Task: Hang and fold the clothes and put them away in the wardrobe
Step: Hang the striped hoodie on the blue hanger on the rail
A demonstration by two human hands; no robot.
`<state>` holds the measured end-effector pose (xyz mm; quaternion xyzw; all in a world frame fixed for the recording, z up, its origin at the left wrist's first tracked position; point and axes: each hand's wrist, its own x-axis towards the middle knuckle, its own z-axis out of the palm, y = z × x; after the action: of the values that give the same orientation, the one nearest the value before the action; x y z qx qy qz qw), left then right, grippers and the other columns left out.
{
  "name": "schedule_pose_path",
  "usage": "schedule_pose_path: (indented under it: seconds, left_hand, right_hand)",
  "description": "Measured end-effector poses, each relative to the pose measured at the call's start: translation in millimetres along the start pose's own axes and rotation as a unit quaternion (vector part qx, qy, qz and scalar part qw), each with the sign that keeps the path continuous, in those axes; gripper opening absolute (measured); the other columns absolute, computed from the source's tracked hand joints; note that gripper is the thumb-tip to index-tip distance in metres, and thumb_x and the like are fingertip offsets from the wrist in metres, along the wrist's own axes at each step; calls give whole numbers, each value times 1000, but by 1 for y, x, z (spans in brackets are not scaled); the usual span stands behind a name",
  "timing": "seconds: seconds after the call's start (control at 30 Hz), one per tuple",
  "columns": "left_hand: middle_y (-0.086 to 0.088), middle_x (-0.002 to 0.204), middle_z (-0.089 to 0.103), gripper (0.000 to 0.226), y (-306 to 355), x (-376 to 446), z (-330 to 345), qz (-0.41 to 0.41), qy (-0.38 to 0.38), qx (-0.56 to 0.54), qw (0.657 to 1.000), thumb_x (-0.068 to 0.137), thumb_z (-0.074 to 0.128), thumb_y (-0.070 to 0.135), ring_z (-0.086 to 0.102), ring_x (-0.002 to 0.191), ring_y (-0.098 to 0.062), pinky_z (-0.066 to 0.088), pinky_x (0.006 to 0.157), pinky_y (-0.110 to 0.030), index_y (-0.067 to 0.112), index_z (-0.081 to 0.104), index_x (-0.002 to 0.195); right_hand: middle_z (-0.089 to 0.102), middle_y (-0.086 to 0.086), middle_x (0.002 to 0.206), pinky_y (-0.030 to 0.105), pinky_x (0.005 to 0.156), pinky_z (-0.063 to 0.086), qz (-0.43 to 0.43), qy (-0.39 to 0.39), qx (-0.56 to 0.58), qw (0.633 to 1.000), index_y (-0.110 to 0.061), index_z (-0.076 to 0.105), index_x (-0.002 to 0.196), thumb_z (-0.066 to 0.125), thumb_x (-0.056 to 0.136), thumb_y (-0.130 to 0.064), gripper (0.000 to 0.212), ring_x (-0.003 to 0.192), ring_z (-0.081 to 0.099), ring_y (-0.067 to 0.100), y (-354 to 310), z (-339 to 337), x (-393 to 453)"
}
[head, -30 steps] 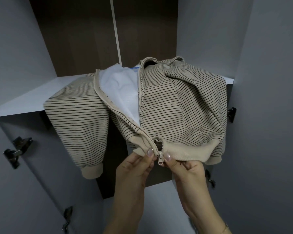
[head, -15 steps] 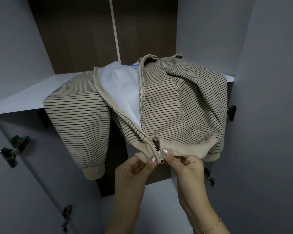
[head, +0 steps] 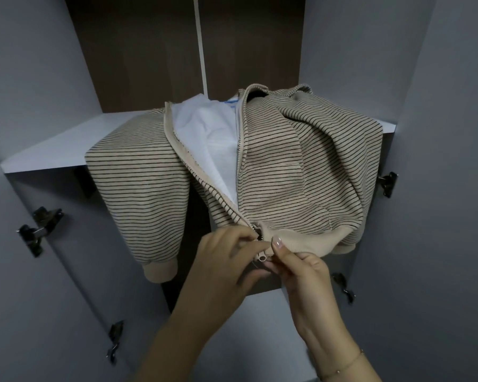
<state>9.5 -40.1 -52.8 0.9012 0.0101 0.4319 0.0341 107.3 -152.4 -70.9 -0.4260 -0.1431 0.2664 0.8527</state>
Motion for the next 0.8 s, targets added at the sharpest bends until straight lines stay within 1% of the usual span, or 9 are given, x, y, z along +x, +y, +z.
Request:
schedule_pose_path:
  seconds: [0.1, 0.17, 0.23, 0.33, 0.43, 0.5, 0.57, 0.67, 0.8]
  left_hand:
    - [-3, 106, 68, 22, 0, -2, 7, -7, 48, -15, 999, 88, 65, 26, 60, 101, -16, 53, 83, -35, 10, 74, 101]
    - [-2, 104, 70, 19, -2, -2, 8, 0, 60, -40, 997, 90, 62, 22, 62, 101, -13, 52, 88, -28, 9, 75, 99]
    - [2, 100, 69, 16, -2, 1, 6, -36, 56, -82, 994, 92, 61, 19, 60, 99, -8, 46, 90, -17, 10, 74, 95]
    - [4, 93, 68, 7, -2, 9, 2, -97, 44, -126, 986, 90, 67, 10, 61, 92, -6, 47, 86, -14, 9, 73, 88]
    - [4, 90, 71, 5, -5, 19, -1, -98, 33, -142, 984, 86, 70, 5, 65, 88, -5, 52, 82, -19, 7, 75, 86]
    - [3, 89, 73, 6, -8, 25, -2, -97, 24, -174, 980, 84, 71, 4, 66, 86, -2, 52, 79, -15, 6, 77, 86]
    - [5, 88, 73, 6, -11, 28, -1, -115, 20, -210, 971, 83, 73, 4, 66, 86, 0, 50, 78, -10, 7, 77, 86]
    - [9, 89, 73, 8, -12, 29, 1, -129, 10, -231, 964, 84, 72, 4, 67, 88, -1, 50, 79, -11, 10, 77, 87]
    - [7, 91, 73, 9, -12, 32, 3, -142, -2, -261, 955, 88, 68, 7, 67, 90, -5, 51, 80, -14, 8, 76, 90]
  right_hand:
    - [71, 24, 106, 38, 95, 52, -16, -26, -8, 999, 9, 70, 104, 66, 87, -19, 33, 105, 67, 33, 0, -1, -3]
    - [71, 21, 107, 39, 97, 51, -18, -27, -16, 999, 8, 69, 108, 65, 85, -20, 36, 108, 66, 32, -1, -1, -3]
    - [71, 19, 109, 40, 97, 52, -21, -32, -23, 999, 5, 69, 110, 65, 84, -21, 37, 109, 66, 31, -1, -2, -4]
    - [73, 18, 106, 34, 89, 56, -37, -36, -45, 998, 3, 70, 109, 62, 87, -22, 34, 104, 68, 28, 0, -1, -5]
    - [74, 16, 88, 30, 81, 58, -47, -1, -103, 994, 3, 72, 95, 61, 85, -27, 34, 88, 70, 30, 4, -2, -5]
    - [71, 14, 76, 33, 81, 58, -46, 7, -126, 991, 4, 70, 87, 59, 84, -31, 36, 79, 68, 30, 6, -3, -5]
    - [70, 15, 77, 35, 81, 58, -46, -4, -129, 991, 1, 71, 85, 59, 84, -32, 34, 79, 68, 29, 6, -3, -5]
    - [70, 21, 84, 34, 74, 59, -67, -52, -159, 984, -7, 74, 93, 69, 76, -38, 35, 76, 68, 23, 2, 3, -7]
    - [68, 9, 68, 24, 61, 55, -131, -66, -218, 965, -7, 70, 80, 64, 82, -31, 25, 63, 65, 18, 1, 9, -6]
